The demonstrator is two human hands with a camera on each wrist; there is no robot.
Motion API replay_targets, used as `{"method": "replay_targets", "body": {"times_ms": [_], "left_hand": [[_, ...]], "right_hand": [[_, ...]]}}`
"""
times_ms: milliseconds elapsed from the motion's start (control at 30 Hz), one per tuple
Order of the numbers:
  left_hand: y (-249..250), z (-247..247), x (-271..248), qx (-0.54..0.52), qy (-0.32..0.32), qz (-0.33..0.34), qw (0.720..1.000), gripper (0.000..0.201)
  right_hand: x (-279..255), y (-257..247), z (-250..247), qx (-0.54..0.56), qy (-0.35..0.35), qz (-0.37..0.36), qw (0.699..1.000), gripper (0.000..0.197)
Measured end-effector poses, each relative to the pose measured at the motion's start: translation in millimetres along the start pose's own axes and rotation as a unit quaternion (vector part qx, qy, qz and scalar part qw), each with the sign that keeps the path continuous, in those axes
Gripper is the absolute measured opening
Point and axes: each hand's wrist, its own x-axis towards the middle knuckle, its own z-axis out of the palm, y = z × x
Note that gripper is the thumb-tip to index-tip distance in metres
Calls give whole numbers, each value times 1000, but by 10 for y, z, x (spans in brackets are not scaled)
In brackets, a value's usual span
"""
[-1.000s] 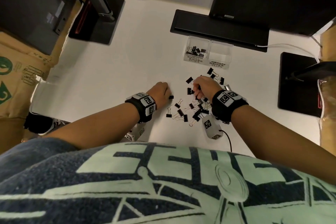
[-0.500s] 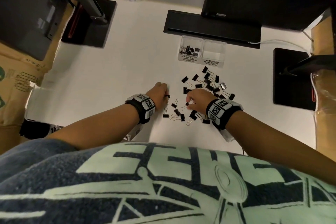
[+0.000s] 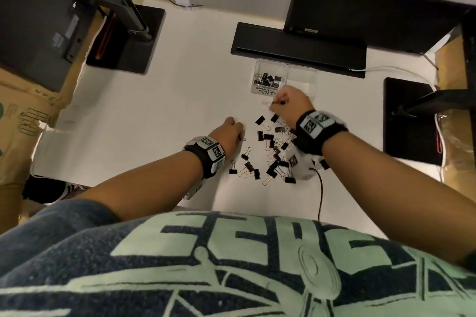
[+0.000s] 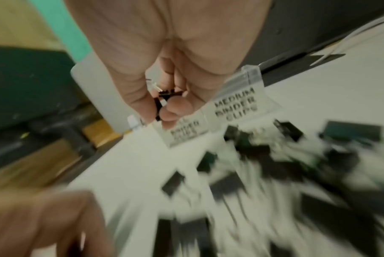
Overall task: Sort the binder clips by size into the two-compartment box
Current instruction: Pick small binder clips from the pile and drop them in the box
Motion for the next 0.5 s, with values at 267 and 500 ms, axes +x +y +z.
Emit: {"method": "replay_targets", "body": {"times_ms": [267,500], "left_hand": [[27,-30,46,33,9,28,999,14],[7,-120,81,0,7,24,1000,12]], "right_hand": [[697,-366,-212,-146,41,-17,988,17],[598,-318,-104,-157,29,-44,986,25]]}}
